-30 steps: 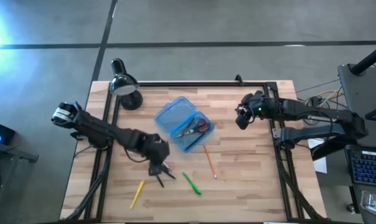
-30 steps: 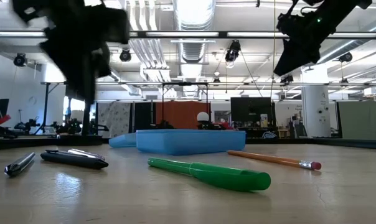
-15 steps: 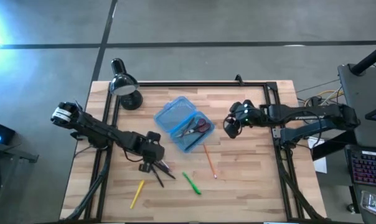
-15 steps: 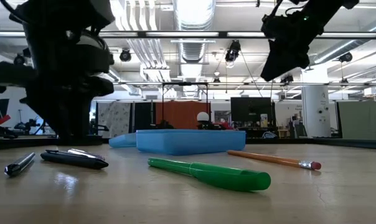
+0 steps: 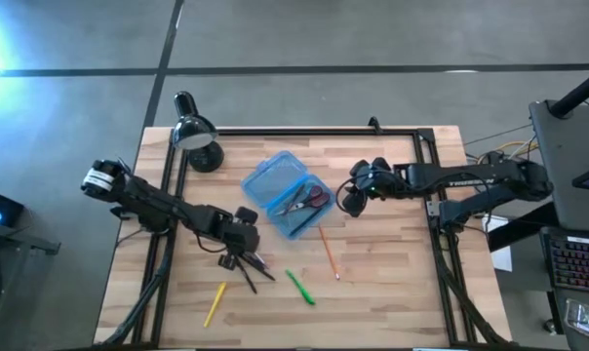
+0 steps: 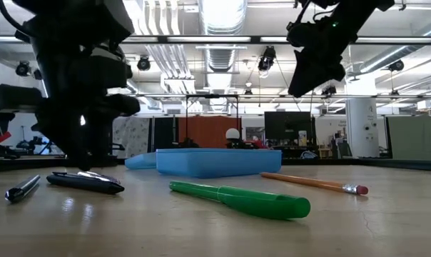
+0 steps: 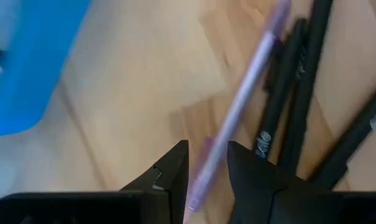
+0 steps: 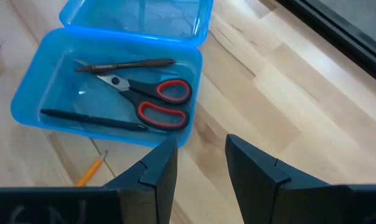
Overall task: Pick & place school supplies into a supply box
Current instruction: Put the purple pen into the supply box
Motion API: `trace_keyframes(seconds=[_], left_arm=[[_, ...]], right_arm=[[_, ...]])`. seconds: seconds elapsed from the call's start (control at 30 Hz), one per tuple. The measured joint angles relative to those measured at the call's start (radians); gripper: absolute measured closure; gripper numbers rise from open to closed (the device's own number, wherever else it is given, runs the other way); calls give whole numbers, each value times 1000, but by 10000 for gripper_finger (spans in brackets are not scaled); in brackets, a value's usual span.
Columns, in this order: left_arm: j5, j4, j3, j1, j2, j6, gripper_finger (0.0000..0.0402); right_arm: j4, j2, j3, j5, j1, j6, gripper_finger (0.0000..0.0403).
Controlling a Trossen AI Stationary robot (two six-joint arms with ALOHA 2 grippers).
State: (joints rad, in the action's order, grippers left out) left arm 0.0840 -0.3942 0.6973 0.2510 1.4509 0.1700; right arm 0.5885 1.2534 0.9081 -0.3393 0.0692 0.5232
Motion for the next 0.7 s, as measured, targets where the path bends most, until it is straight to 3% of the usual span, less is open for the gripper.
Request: trace_keyframes(seconds=[0.5,0.7], left_arm=[[-69,53,-12,-32,77,65,309],[-92,53,-12,-36,103,81,345]], right_arm=[[3,7,3,0,0,1,279],[8,7,1,-4,0,-3,279]])
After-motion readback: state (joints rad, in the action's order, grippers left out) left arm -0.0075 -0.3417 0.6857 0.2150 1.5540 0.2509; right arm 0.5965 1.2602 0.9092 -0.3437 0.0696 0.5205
